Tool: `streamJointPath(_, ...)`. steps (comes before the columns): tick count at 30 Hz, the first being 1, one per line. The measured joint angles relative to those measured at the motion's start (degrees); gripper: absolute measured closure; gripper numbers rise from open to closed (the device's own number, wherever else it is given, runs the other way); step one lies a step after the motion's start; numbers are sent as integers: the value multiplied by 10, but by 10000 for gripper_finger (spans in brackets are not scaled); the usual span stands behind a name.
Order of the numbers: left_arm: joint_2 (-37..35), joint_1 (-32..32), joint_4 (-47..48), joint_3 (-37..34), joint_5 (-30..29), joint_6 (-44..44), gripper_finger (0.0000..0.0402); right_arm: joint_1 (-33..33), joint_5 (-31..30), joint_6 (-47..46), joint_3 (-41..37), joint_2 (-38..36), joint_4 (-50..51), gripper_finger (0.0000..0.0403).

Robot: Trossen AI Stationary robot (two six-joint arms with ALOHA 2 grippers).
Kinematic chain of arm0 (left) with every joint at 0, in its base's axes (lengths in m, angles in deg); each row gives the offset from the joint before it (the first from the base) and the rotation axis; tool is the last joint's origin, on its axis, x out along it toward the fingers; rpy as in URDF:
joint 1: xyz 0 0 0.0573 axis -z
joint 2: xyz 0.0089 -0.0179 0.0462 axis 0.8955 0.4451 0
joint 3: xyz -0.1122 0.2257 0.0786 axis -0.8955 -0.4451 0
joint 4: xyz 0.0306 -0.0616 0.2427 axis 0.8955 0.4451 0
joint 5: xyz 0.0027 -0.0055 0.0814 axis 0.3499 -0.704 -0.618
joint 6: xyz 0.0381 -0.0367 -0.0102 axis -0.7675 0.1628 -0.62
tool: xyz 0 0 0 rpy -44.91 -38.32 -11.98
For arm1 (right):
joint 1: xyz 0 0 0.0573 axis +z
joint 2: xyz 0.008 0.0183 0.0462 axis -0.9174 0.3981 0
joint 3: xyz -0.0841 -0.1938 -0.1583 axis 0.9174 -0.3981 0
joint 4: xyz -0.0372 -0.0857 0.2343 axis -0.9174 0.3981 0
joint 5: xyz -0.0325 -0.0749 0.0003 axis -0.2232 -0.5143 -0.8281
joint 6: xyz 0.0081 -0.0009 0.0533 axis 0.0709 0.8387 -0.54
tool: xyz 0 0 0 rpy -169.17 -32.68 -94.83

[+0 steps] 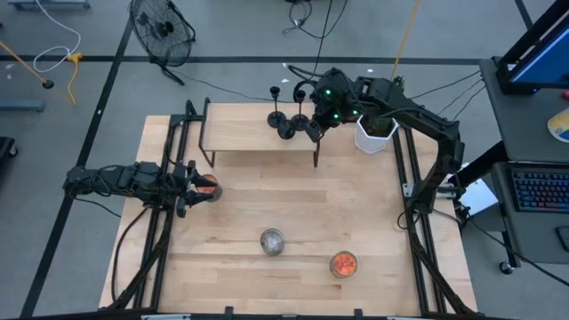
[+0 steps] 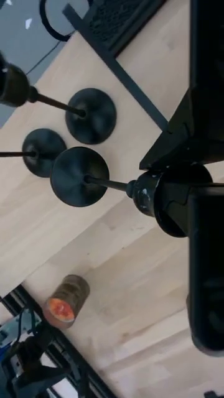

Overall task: Pick & Place candle stick holders
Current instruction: Put the black candle holder on the shelf

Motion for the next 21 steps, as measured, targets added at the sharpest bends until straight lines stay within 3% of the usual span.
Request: streamJointPath(21, 0, 0, -18, 0, -1, -11, 201, -7, 0, 61, -1, 15, -1, 385)
